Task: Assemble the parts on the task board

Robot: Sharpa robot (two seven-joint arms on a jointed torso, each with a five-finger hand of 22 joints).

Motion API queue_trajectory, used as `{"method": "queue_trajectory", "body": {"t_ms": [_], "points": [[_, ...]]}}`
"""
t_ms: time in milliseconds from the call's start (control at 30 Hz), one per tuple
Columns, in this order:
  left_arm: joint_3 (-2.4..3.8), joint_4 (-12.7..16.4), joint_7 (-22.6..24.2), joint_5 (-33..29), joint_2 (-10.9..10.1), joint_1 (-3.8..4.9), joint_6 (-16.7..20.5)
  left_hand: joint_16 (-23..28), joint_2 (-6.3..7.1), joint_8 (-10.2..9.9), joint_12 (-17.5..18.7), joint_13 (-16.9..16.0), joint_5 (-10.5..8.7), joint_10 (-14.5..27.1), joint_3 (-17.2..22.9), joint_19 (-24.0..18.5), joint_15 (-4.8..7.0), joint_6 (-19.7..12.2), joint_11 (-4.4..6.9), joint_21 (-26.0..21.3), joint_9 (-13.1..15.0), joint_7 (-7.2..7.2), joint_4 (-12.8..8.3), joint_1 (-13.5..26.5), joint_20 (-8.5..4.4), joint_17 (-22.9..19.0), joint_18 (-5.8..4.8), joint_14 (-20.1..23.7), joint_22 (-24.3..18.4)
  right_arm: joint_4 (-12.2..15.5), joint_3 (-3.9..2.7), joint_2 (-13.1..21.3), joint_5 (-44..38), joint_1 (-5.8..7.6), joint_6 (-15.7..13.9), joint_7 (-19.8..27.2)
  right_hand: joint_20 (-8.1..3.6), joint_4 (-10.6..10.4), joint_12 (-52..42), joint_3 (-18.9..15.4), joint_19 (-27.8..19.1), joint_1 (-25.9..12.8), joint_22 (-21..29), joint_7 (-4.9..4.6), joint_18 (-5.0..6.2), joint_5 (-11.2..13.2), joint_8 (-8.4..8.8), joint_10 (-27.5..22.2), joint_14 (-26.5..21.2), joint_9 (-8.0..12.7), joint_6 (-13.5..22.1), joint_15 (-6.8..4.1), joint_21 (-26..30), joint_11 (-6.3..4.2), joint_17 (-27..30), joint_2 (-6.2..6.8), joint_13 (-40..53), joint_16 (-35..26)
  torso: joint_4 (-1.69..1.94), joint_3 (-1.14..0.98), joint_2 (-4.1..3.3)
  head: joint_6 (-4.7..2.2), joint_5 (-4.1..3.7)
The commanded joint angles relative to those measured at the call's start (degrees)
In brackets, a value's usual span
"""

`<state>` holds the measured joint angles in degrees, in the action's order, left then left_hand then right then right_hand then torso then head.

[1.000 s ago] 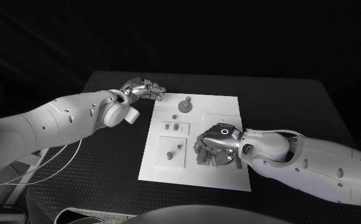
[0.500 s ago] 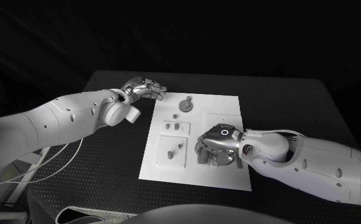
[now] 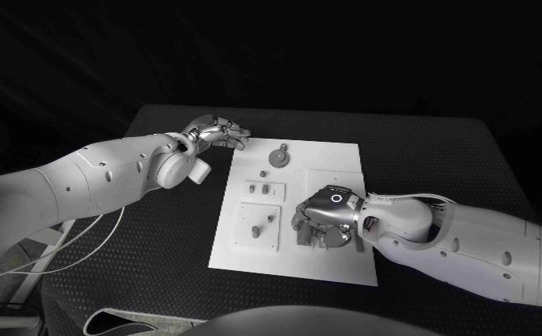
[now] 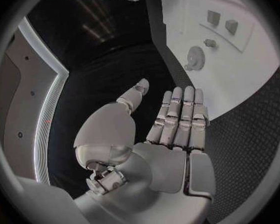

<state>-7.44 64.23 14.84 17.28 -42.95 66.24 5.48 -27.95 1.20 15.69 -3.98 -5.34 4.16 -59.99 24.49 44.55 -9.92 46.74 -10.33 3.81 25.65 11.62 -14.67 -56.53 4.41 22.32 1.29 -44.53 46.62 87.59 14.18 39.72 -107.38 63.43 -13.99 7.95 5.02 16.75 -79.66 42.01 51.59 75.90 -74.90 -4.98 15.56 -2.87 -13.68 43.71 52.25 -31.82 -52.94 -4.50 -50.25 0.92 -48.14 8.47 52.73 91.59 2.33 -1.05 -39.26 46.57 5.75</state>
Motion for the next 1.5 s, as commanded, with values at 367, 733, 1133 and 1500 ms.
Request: {"method": "queue_trajectory", "body": {"t_ms": [367, 733, 1133, 1500], "points": [[0.03, 0.1, 0.3, -0.3, 0.1, 0.03, -0.9, 0.2, -0.07, -0.3, 0.1, 0.1, -0.37, 0.6, 0.0, -0.4, -0.16, -0.5, 0.01, 0.3, -0.1, 0.05, -0.3, 0.7, -0.09, 0.1, 0.68, 0.2, 0.0, -0.1, -0.02, 0.1, -0.2, 0.01, 1.3, 0.2, 0.13, 0.1, -0.3, 0.5, -0.6, 0.6, -1.1, 0.02, -0.56, -0.1, -0.12, -0.5, -0.6, 0.0, 0.2, 0.07, -0.1, 0.11, 0.2, -0.10, -0.2, 0.4, -0.04, -0.01, 0.00, 0.23, 0.02], [0.03, 0.0, 0.3, -0.3, 0.2, 0.02, -0.9, 0.3, -0.07, -0.2, 0.1, 0.1, -0.37, 0.6, 0.0, -0.4, -0.16, -0.5, 0.01, 0.3, -0.1, 0.05, -0.4, 0.7, -0.09, 0.2, 0.68, 0.2, 0.0, 0.1, -0.02, 0.3, -0.2, 0.00, 1.7, 0.2, 0.25, 0.1, -0.6, 0.6, -0.7, 0.7, -1.1, -0.16, -0.56, -0.1, -0.66, -0.7, -0.9, -0.1, -0.7, 0.21, -0.2, 0.24, 0.3, -0.26, -0.3, 0.6, -0.08, -0.05, -0.01, 0.38, 0.03], [0.03, -0.1, 0.2, -0.2, 0.3, 0.02, -0.9, 0.4, 0.13, -0.2, 0.0, 0.1, -0.50, 0.6, 0.1, -0.5, -0.17, -0.6, 0.00, 0.3, -0.1, 0.07, -1.1, 0.2, -0.08, 0.4, 0.70, 0.2, 0.0, 0.2, -0.02, 0.3, -0.6, 0.00, 1.5, -0.5, 1.14, -0.1, -0.4, 4.7, -1.9, 2.1, -0.8, 1.19, -0.56, -0.1, 0.94, -2.3, -2.4, 1.4, 2.4, 0.95, 0.5, 1.03, 1.0, 1.44, -1.1, 0.4, -0.02, -0.03, 0.01, 0.27, 0.01], [0.02, 0.0, 0.2, -0.2, 0.2, 0.02, -0.8, 0.4, 0.24, -0.1, 0.0, 0.1, -0.70, 0.7, 0.1, -0.5, -0.19, -0.6, -0.02, 0.3, -0.1, 0.08, -1.4, 0.1, -0.06, 0.5, 0.68, 0.2, 0.0, 0.4, -0.02, 0.4, -0.4, 0.01, 1.2, -0.6, 1.25, -0.1, -0.6, 6.1, -2.1, 2.0, -0.9, 2.25, -0.56, -0.1, 1.55, -2.7, -2.8, 2.1, 4.1, 1.27, 0.4, 1.34, 1.3, 2.10, -1.5, 0.6, 0.01, -0.02, 0.01, 0.36, 0.09]]}}
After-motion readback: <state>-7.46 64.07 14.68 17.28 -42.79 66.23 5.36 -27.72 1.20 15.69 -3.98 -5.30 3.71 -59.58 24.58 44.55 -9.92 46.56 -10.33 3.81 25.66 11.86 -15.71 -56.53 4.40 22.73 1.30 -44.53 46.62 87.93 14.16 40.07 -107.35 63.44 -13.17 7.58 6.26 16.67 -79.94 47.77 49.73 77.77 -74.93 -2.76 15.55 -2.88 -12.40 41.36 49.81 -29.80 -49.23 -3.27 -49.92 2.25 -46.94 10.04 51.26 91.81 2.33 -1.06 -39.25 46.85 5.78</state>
